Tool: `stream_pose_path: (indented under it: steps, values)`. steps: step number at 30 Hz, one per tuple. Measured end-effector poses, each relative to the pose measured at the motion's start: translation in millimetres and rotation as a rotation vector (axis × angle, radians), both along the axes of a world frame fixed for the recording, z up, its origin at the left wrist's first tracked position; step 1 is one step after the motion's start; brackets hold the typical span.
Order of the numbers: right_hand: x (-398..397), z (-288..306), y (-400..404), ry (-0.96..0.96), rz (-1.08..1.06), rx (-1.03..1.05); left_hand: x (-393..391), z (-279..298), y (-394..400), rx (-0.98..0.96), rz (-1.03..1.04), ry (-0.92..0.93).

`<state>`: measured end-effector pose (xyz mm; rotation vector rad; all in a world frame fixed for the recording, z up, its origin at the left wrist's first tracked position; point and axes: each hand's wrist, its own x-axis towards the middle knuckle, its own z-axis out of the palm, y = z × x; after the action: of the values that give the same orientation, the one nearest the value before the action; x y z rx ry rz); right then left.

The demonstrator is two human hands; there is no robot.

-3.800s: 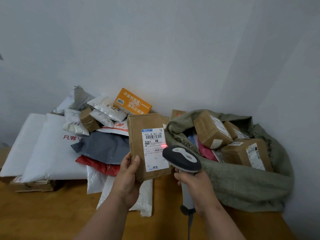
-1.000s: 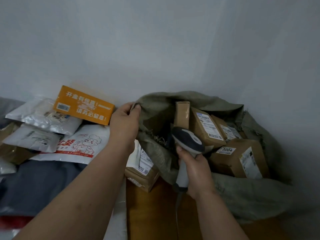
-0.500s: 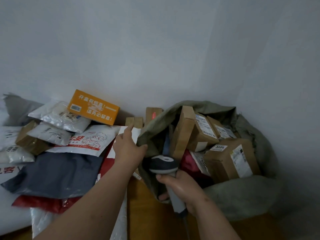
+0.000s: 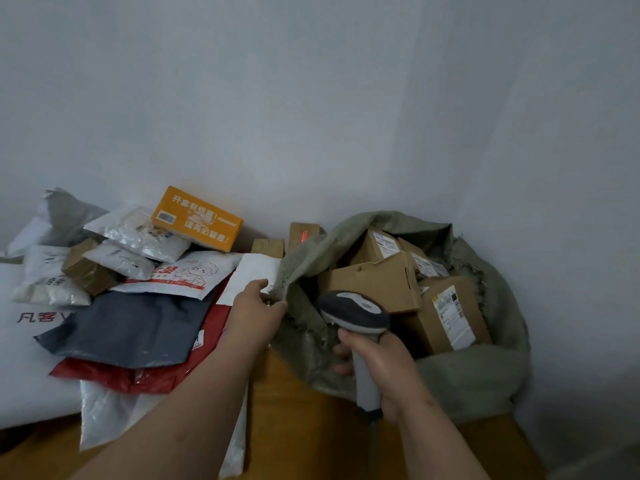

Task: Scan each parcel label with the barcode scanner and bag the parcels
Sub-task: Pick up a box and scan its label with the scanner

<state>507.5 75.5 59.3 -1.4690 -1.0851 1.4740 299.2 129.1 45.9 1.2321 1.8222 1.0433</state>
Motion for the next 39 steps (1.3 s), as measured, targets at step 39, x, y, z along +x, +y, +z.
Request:
stream_pose_path:
  steps: [39]
  values:
    - [87.8, -44.6, 42.6, 0.184, -0.470, 0.084, 117.7, -6.4, 100.5, -0.077, -0.519, 0.728]
